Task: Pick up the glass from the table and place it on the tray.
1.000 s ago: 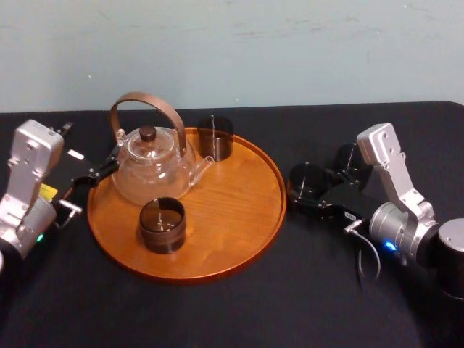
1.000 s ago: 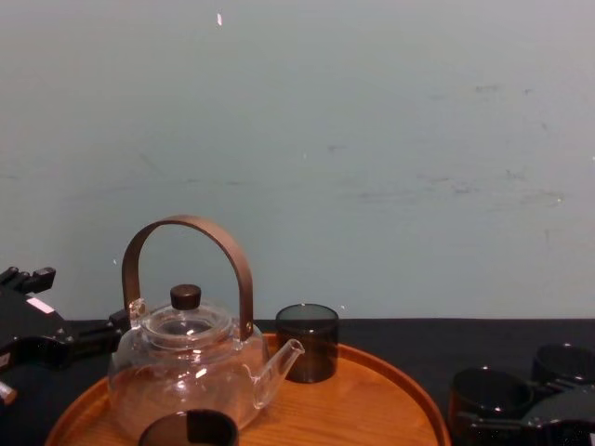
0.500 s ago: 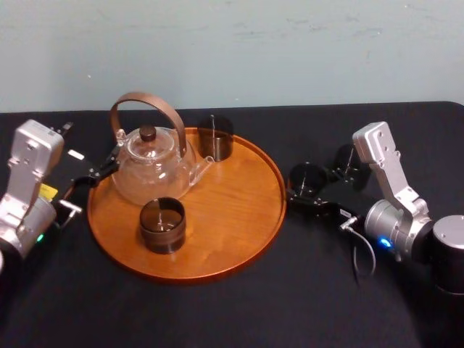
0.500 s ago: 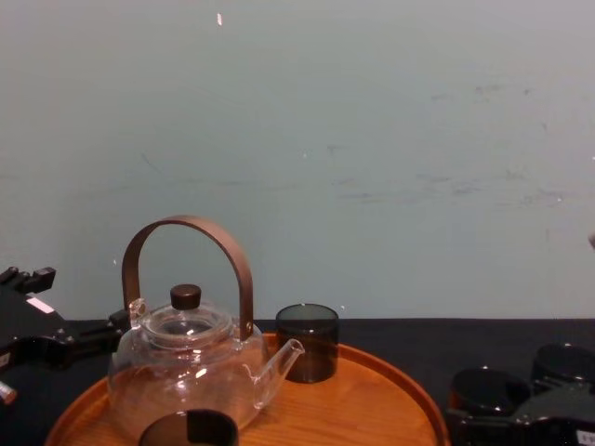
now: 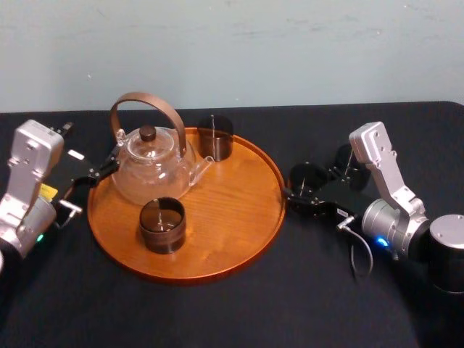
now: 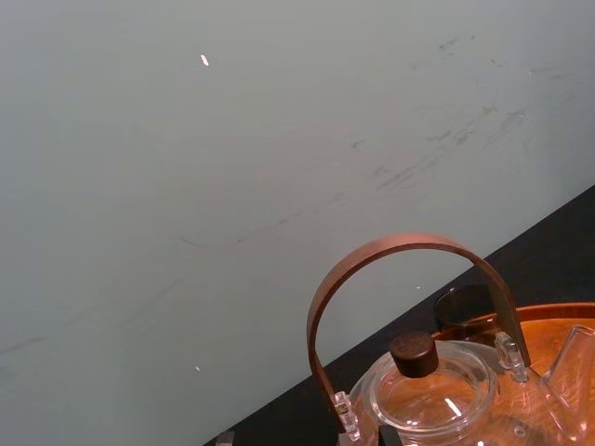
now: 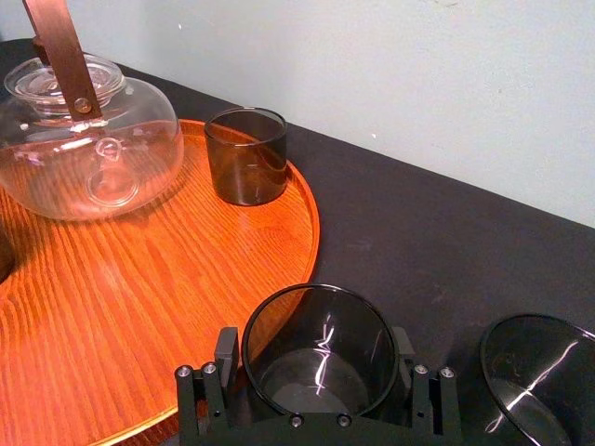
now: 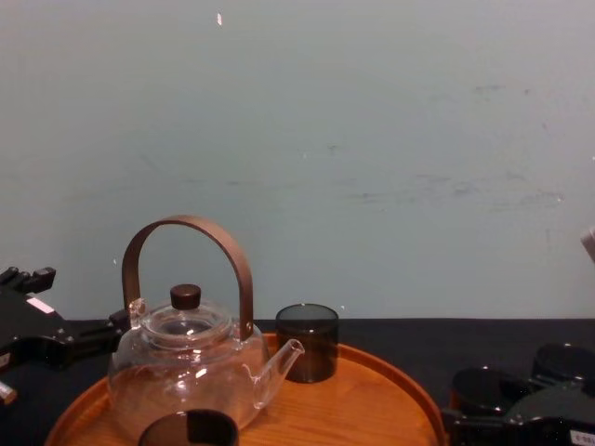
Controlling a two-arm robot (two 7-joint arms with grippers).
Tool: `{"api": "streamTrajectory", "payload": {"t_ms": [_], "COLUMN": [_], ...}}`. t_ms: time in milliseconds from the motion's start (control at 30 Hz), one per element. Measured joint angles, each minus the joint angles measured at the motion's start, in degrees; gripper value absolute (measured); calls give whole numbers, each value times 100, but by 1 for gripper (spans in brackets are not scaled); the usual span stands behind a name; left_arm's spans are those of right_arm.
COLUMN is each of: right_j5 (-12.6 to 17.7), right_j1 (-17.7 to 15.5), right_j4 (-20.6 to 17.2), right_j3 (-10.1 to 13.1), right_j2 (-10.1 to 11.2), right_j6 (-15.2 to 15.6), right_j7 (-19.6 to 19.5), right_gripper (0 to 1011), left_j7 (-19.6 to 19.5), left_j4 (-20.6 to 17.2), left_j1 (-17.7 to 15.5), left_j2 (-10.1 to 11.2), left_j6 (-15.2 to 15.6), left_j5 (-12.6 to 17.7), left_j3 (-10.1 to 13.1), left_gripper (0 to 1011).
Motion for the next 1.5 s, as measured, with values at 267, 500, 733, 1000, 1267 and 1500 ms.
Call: {"api": "streamTrajectory", "payload": {"t_ms": [267, 500, 733, 1000, 1267, 1500], "right_j5": [5, 10, 16, 109, 173, 189], "right_j1": [0, -3, -7, -17, -107, -210], "right_j4": [-6, -11, -15, -70, -553, -1082], "right_j3": [4, 5, 6, 28, 29, -26], "right_j2": [4, 6, 8, 40, 176, 293], "right_j6": [9, 15, 19, 22, 145, 284], "right_j7": [-3, -5, -6, 122, 179, 162], "right_gripper": [931, 905, 905, 905, 905, 905], "left_j7": [0, 0, 0, 0, 0, 0], "left_j4": [0, 0, 0, 0, 0, 0], "left_j1": [0, 0, 0, 0, 0, 0], "left_j2": [0, 0, 0, 0, 0, 0], "left_j6": [0, 0, 0, 0, 0, 0], "left_j5": [0, 0, 0, 0, 0, 0], "left_j3": [0, 0, 0, 0, 0, 0], "left_gripper": [1001, 1001, 1001, 1001, 1001, 1001]}}
